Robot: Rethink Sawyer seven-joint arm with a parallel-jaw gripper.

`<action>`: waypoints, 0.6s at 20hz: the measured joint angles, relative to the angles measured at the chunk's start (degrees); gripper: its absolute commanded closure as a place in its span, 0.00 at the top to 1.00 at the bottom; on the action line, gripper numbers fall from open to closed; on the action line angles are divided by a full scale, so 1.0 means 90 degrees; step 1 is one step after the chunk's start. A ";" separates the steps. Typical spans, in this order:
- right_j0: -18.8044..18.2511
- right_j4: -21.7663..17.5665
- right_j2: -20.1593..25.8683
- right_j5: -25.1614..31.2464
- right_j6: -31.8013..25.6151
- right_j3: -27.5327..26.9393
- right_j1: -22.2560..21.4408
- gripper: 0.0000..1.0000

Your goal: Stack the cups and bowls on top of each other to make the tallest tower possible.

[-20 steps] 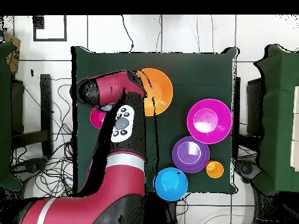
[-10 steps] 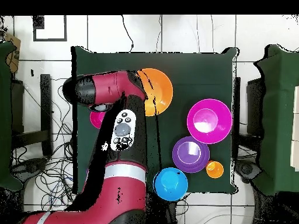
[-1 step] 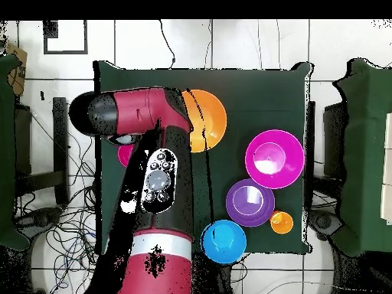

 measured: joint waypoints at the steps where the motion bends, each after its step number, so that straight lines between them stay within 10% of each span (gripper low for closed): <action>1: 0.0019 0.0012 -0.0001 0.0093 0.0000 0.0078 -0.0109 1.00; 12: 0.0298 0.0411 -0.0001 0.0928 0.0000 0.1237 -0.1418 1.00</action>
